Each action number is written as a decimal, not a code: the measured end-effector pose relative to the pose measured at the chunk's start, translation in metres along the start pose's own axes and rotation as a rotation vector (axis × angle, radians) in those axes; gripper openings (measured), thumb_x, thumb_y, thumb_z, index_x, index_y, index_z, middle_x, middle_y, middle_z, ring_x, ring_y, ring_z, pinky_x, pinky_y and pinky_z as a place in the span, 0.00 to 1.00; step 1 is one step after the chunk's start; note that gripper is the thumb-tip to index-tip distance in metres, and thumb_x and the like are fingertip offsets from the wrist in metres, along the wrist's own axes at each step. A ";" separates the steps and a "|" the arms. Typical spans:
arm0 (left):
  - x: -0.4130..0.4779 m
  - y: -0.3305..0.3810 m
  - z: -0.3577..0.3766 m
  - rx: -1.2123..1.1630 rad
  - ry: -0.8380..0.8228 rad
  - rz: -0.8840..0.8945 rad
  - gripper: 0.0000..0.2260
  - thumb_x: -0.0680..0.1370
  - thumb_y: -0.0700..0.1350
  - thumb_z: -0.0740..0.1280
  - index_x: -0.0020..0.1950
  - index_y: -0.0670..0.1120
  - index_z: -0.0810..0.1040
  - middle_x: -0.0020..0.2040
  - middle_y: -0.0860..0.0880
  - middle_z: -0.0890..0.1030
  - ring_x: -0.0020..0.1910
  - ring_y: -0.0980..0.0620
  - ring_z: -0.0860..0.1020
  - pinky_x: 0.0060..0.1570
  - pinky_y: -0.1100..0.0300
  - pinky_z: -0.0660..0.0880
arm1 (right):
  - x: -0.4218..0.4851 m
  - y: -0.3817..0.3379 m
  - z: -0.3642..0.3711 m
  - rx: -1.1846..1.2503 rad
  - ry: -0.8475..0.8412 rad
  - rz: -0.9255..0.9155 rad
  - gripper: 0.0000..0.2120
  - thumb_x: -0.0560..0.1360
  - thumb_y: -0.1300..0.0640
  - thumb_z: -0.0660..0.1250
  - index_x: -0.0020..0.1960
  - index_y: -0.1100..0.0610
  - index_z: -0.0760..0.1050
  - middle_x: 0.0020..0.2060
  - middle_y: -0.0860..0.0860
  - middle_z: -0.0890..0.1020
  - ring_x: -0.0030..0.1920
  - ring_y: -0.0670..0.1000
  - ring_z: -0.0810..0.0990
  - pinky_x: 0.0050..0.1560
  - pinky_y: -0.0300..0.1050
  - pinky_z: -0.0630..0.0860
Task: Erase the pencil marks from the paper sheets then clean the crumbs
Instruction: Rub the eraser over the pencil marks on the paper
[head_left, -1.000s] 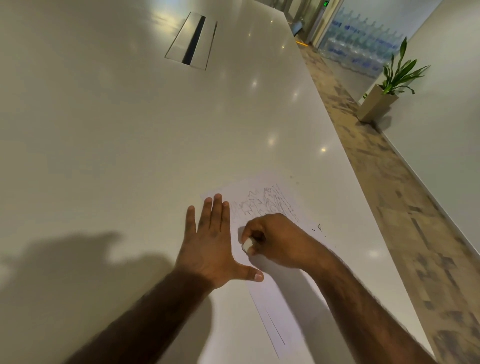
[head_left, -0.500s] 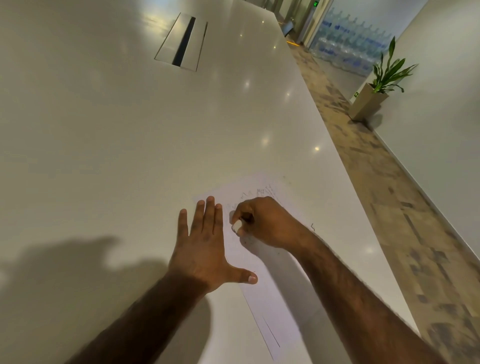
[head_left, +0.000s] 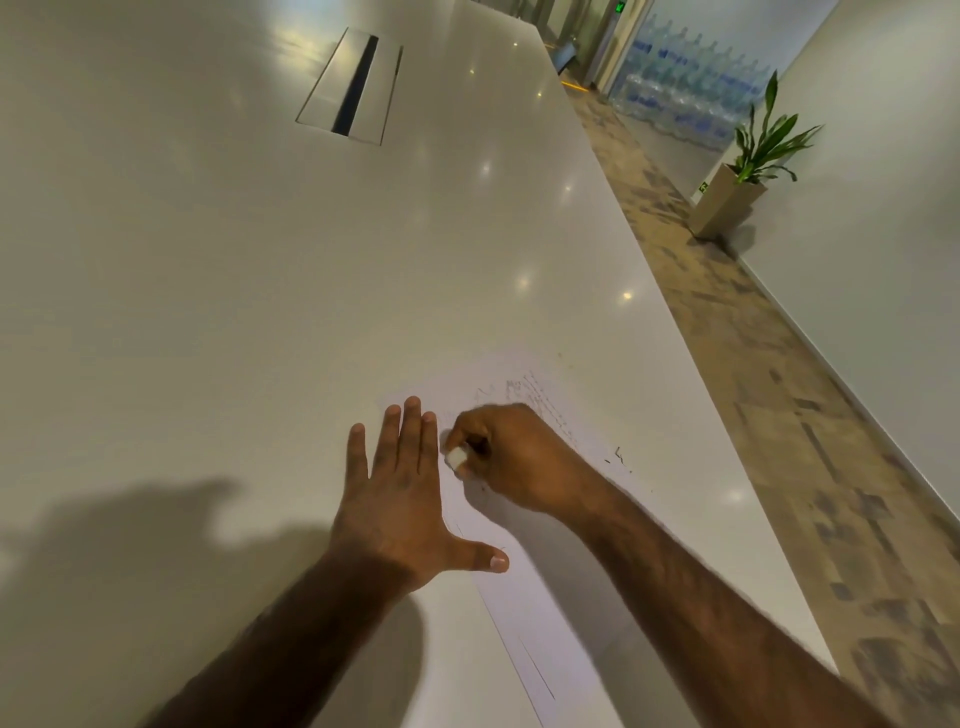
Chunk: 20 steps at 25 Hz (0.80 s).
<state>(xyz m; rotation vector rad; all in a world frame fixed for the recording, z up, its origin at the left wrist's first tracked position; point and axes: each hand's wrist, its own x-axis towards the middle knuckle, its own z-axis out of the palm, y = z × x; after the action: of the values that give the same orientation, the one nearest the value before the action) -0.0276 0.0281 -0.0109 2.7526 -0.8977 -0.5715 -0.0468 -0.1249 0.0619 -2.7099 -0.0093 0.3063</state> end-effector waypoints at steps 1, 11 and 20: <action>0.000 0.001 0.000 -0.002 -0.001 -0.001 0.70 0.44 0.89 0.33 0.71 0.45 0.15 0.71 0.45 0.14 0.71 0.45 0.16 0.73 0.37 0.24 | -0.008 0.004 0.001 -0.003 -0.056 0.019 0.08 0.77 0.65 0.73 0.53 0.55 0.85 0.48 0.48 0.86 0.45 0.46 0.82 0.49 0.36 0.78; 0.000 0.002 0.000 0.011 -0.003 -0.012 0.70 0.47 0.90 0.38 0.70 0.45 0.14 0.72 0.45 0.15 0.73 0.44 0.17 0.73 0.37 0.24 | -0.014 0.014 -0.001 0.054 -0.084 0.072 0.10 0.75 0.65 0.74 0.52 0.53 0.85 0.49 0.46 0.87 0.48 0.46 0.84 0.55 0.43 0.82; -0.001 -0.001 0.000 -0.005 0.014 0.000 0.69 0.47 0.90 0.37 0.70 0.46 0.14 0.74 0.45 0.17 0.75 0.44 0.20 0.75 0.36 0.27 | 0.013 0.011 -0.014 -0.049 -0.072 -0.038 0.13 0.75 0.70 0.71 0.55 0.57 0.86 0.52 0.49 0.87 0.48 0.46 0.82 0.55 0.40 0.80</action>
<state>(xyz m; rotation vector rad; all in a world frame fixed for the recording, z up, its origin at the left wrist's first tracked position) -0.0282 0.0294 -0.0105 2.7489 -0.8915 -0.5535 -0.0317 -0.1393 0.0669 -2.7417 -0.0901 0.3972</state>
